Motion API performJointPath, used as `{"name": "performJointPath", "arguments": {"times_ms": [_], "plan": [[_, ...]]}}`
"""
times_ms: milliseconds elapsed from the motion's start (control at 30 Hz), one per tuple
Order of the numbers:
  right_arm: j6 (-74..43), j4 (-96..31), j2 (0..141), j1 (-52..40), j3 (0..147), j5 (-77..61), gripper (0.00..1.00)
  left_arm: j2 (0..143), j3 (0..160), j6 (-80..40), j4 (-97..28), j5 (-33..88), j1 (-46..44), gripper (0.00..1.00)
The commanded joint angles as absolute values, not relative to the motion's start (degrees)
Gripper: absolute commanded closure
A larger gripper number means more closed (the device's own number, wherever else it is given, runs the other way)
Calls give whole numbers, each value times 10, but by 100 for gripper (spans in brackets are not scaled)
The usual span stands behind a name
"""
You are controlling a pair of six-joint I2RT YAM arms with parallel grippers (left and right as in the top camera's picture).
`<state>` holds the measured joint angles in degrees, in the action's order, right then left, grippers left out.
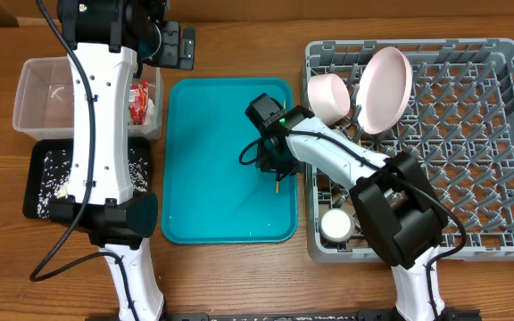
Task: Sort waste into correct bins and load items into the dishwasher
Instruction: 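Return the right gripper to the teal tray and grasp the second chopstick, then carry the second chopstick to the dish rack and insert it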
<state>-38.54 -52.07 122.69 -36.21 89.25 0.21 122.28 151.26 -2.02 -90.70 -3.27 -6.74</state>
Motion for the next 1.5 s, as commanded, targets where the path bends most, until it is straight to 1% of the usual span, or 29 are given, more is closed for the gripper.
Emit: {"name": "performJointPath", "arguments": {"times_ms": [0,133,200,267,400,533,600,733,900,1000,1233,1467], "plan": [[-379,-519,1236,-359,897,-2,77,1217,1523,-28,-906,-36,-68,0],[-375,-519,1236,-361,897,-7,96,1217,1523,-28,-906,-36,-68,0],[-371,-532,1236,-361,910,-8,96,1217,1523,-28,-906,-36,-68,0],[-334,-574,1230,-363,952,-16,96,1217,1523,-28,-906,-36,-68,0],[-298,-633,1207,-366,1017,-11,96,1217,1523,-28,-906,-36,-68,0],[-276,-719,1165,-366,1105,16,96,1217,1523,-28,-906,-36,-68,0],[-276,-777,1121,-363,1151,46,96,1217,1523,-28,-906,-36,-68,0],[-276,-842,1055,-349,1163,105,96,1217,1523,-28,-906,-36,-68,0],[-276,-967,1004,-305,1163,174,96,1217,1523,-28,-906,-36,-68,0],[-253,-971,1003,-281,1147,161,96,1217,1523,-28,-906,-36,-68,0],[-239,-967,1003,-232,1038,181,96,1217,1523,-28,-906,-36,-68,0],[-224,-905,1003,-208,922,180,95,1217,1523,-28,-906,-36,-68,0]]}}
